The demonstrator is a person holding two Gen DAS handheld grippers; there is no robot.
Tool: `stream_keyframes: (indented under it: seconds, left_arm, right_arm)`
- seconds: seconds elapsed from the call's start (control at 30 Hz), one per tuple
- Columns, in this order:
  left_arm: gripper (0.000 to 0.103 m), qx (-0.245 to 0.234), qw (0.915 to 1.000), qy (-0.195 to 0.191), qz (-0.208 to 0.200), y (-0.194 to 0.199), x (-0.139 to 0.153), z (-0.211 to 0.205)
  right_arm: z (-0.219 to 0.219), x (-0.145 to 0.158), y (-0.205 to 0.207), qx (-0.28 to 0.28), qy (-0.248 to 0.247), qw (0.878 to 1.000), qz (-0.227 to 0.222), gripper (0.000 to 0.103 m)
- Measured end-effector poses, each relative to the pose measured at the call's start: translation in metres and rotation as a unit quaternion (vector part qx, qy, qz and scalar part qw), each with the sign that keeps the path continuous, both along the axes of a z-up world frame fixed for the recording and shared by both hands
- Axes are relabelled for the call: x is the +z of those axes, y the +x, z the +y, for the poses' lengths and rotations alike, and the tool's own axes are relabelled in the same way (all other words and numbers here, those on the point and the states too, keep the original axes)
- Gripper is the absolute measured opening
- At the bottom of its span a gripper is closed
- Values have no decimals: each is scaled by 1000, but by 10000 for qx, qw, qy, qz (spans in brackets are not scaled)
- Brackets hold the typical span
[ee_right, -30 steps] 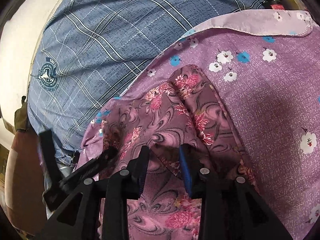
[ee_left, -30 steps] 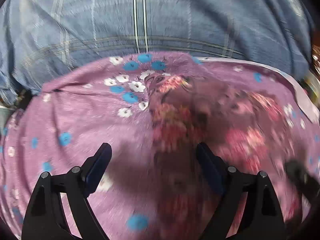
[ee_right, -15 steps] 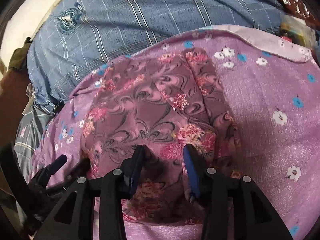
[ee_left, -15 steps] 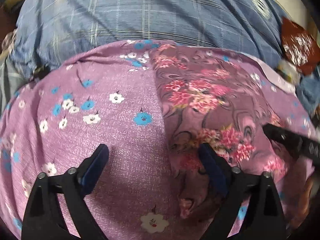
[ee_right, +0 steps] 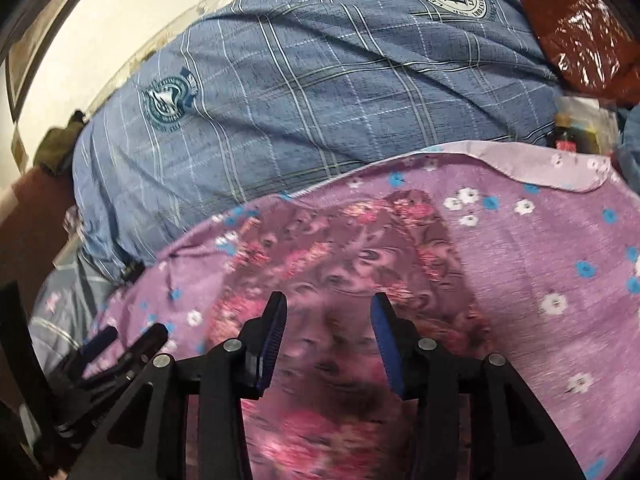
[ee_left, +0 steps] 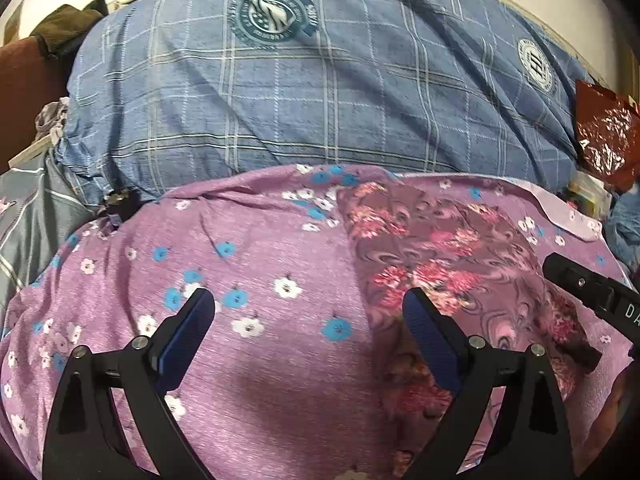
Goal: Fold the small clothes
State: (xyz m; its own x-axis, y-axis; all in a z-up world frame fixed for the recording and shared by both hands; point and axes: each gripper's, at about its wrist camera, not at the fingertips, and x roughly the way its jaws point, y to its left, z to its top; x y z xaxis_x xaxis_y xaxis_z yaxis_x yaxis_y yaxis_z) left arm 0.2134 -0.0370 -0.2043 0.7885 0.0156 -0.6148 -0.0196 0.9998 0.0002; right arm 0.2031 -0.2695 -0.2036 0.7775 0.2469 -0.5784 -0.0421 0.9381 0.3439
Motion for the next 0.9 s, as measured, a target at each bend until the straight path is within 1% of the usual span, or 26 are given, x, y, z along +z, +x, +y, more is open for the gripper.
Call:
stream_keyframes:
  seconds: [0.1,0.2,0.47,0.5,0.57,0.6,0.63,0.67,0.7,0.77,0.9]
  left_arm:
    - [96,53,10000,63,-46,-3,1,8]
    - [96,134,9998,113,-81,-4,1,14]
    - [96,294,9994,148,-87,-2,-2,26]
    - [96,308,9994,149,-77,-1,-3,27]
    - [96,310,9994,169,-43,0,-6,26]
    - [96,297,9994,195,-11,2,-8,24]
    - [96,282,9993,232,38,4,-11,23]
    - [96,272,9992,272,104,5,-14,21]
    - [96,261,9991,295,158,7,-16,20]
    - [96,240,9992,278,164,7,-16,18]
    - [96,284,9994,181,-17,3,-11,20]
  right_arm:
    - [15,2,2,36,-65,10000,-61,46]
    - [28,-1,4,106,-33,9999,-24,46]
    - [42,-6,8,72,-252,9997,22,47]
    - [42,-8,10,43,-266,9996,62,48]
    - [40,-14,15,-86,-403,9988,249,57]
    - [39,-21,20,-133,-500,9977,446,62]
    - [40,-28,25,-91,-548,9965,617,63]
    - [42,-33,27,-36,-667,9956,654,63]
    - [45,-33,25,-26,-818,9951,550,63]
    - [53,-29,22,79,-1135,9923,493,63]
    - [45,-14,11,-36,-1097,9939,117,63]
